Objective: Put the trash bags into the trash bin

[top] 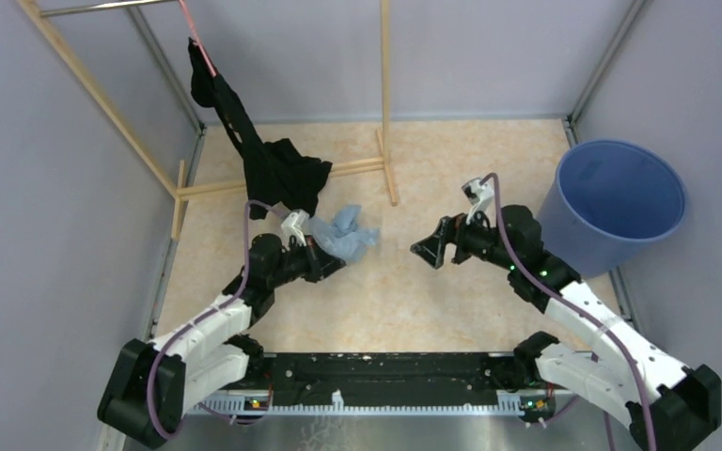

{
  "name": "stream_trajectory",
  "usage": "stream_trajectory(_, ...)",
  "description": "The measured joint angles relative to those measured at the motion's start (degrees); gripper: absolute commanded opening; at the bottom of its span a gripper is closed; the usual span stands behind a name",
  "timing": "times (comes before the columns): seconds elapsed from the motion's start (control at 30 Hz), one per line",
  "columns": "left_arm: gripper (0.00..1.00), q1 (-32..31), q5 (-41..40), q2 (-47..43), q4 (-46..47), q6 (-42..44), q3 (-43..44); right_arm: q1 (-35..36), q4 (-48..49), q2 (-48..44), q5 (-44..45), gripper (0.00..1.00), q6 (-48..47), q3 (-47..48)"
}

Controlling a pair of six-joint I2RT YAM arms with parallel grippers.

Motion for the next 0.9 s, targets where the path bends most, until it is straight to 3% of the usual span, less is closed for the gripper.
stream_trajectory(0.1,0.00,0.00,6.67,-2.80,6.82,-3.96,-2.89,0.02,4.15,3.34,-5.57,0.90,2.27,-4.13)
stream_trajectory(0.27,0.00,-0.04,14.14,-3.91,18.29,-11.13,-12.28,3.48,10.99,13.38,-10.16,0.87,6.25,-6.47)
stream_trajectory(0.43,0.00,-0.04,15.15,-3.80,19.17,-13.60,-16.87,7.63,13.62,20.74,-10.19,0.85,7.82,-6.45)
stream_trajectory(0.7,0.00,-0.04,14.25,-3.80,19.30,-13.73,-17.31,7.87,19.15,28.44,-10.01,0.77,11.43,-4.83)
stream_trajectory(0.8,0.00,-0.04,14.27,-3.80,19.28,-13.75,-17.31,9.27,22.32,31.34,-10.12,0.69,12.41,-3.89)
stream_trajectory(0.9,0.04,-0.04,14.27,-3.87,19.19,-13.75,-17.31,11.45,24.74,35.45,-10.82,0.52,13.07,-2.43)
